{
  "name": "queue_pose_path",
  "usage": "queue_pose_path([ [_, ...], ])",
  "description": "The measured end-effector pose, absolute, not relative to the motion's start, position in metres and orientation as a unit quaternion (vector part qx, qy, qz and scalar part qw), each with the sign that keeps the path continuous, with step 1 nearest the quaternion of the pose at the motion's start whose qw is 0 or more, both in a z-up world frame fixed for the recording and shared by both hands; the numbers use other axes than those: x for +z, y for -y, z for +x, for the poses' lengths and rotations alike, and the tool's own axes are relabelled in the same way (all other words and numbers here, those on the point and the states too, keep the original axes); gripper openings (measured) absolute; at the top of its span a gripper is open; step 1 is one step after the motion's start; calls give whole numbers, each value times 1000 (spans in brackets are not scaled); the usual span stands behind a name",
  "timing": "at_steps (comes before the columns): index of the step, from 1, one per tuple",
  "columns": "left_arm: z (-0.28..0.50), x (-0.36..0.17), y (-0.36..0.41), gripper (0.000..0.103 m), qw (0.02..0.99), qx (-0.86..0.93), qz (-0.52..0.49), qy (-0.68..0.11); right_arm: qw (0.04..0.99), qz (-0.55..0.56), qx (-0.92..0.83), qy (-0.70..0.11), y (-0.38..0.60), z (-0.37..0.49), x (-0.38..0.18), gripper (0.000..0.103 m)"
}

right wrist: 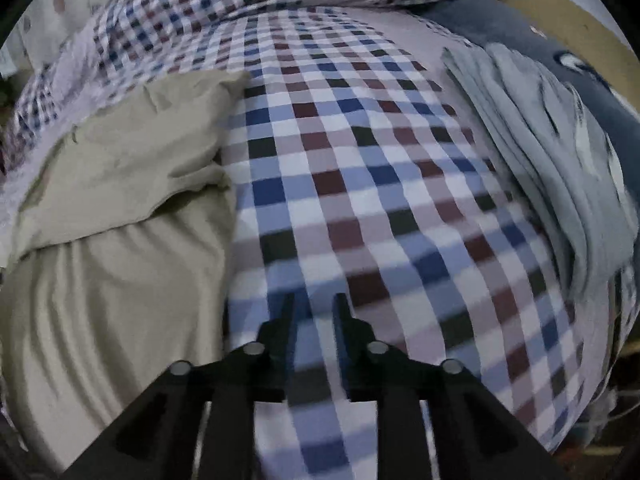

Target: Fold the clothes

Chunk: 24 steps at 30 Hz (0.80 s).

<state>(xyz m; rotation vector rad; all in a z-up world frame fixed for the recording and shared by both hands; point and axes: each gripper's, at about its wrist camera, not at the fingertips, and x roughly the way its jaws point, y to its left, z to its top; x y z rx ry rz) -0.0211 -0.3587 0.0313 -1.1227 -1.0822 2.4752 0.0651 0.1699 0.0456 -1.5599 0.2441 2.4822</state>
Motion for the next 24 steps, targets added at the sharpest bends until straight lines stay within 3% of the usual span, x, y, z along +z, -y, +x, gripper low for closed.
queue_pose_path([
  [2, -14, 36, 372, 76, 102, 844, -370, 375, 94, -513, 847, -103, -172, 83, 54, 35],
  [5, -2, 44, 400, 82, 92, 850, -347, 386, 85, -497, 855, -124, -164, 106, 66, 38],
  [10, 21, 47, 455, 84, 66, 845, -311, 430, 36, -471, 873, -120, -112, 110, 92, 41],
  [24, 93, 28, 638, 84, -100, 832, -257, 481, -206, -443, 872, -7, 176, 58, 137, 59],
])
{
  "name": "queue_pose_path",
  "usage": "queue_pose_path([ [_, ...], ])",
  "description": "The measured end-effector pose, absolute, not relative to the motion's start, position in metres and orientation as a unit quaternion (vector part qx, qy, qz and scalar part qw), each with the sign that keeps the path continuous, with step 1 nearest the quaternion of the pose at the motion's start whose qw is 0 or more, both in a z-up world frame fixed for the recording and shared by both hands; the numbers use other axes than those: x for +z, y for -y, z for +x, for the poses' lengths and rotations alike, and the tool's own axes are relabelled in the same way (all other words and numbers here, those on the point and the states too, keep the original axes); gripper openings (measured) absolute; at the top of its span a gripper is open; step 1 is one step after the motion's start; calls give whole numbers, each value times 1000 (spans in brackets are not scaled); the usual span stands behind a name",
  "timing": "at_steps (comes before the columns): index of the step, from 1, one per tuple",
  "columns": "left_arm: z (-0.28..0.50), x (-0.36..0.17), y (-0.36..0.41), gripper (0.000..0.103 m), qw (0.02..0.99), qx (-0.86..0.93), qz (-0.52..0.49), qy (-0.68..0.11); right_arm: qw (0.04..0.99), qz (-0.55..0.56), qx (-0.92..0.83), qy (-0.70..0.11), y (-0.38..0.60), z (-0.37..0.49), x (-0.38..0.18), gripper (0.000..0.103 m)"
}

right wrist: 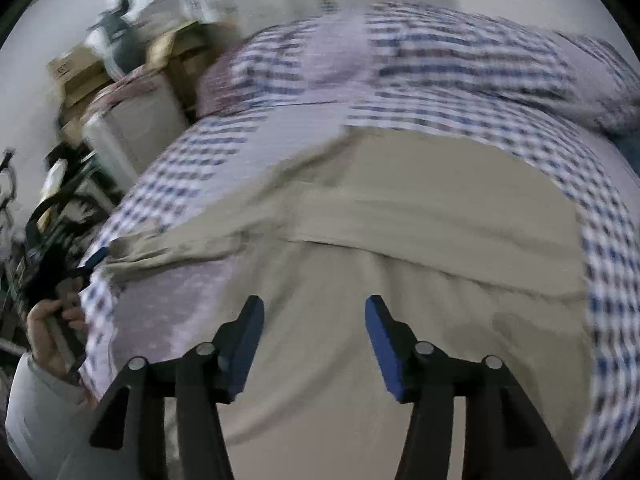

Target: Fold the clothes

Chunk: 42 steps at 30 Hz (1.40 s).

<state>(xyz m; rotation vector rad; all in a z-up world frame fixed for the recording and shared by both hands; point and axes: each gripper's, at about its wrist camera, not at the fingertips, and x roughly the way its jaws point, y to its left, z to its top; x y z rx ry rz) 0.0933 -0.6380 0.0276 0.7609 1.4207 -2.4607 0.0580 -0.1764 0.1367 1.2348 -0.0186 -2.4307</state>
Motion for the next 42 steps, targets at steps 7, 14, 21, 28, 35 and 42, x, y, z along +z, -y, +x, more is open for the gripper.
queue_pose_path([
  [7, 57, 9, 638, 84, 50, -835, 337, -432, 268, 446, -853, -37, 257, 70, 119, 65],
  [14, 38, -2, 622, 5, 41, -814, 355, -459, 270, 477, -836, -22, 256, 84, 95, 65],
  [21, 108, 53, 642, 7, 83, -851, 99, -510, 240, 468, -850, 8, 219, 88, 108, 65],
  [28, 147, 9, 671, 46, 181, -774, 61, -604, 230, 481, -846, 30, 210, 86, 94, 65],
  [35, 153, -4, 684, 73, 210, -754, 68, -619, 249, 487, -837, 10, 237, 82, 79, 65],
  [42, 158, -9, 704, 73, 212, -743, 108, -625, 312, 454, -833, -55, 302, 65, 83, 65],
])
